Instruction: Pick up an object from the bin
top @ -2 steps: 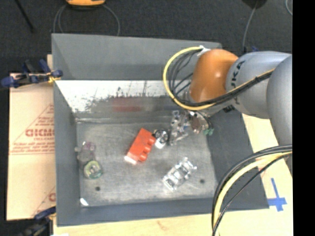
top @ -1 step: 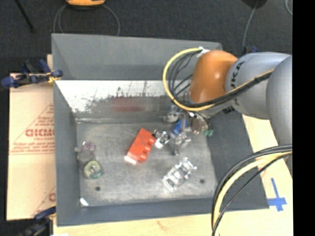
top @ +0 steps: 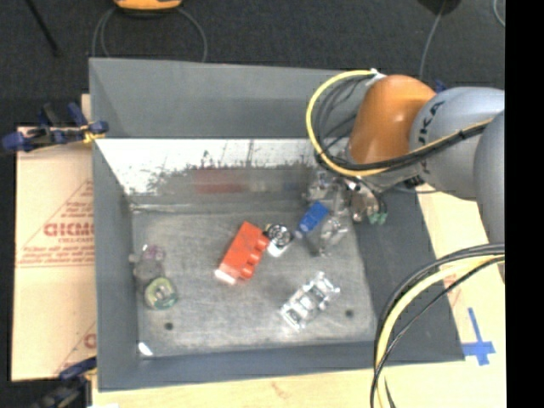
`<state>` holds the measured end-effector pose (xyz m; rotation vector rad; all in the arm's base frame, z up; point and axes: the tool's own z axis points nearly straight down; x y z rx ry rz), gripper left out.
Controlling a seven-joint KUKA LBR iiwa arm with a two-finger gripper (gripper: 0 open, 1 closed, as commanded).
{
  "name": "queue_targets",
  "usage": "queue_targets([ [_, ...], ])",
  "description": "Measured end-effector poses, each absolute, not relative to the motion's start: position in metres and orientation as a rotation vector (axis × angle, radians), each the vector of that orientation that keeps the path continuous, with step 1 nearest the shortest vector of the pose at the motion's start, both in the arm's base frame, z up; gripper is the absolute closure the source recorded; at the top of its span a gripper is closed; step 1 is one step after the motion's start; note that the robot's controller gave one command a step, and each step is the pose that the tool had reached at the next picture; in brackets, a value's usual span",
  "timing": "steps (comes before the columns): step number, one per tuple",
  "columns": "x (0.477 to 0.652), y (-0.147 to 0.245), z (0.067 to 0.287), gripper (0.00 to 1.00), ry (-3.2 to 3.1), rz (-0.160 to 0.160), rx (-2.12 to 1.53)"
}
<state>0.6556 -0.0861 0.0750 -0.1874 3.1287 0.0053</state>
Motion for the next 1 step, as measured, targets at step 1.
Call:
queue_targets([
  [1, 0.6581, -0.0861, 0.0777, 1.00, 3.117, -0.001, -0.190],
])
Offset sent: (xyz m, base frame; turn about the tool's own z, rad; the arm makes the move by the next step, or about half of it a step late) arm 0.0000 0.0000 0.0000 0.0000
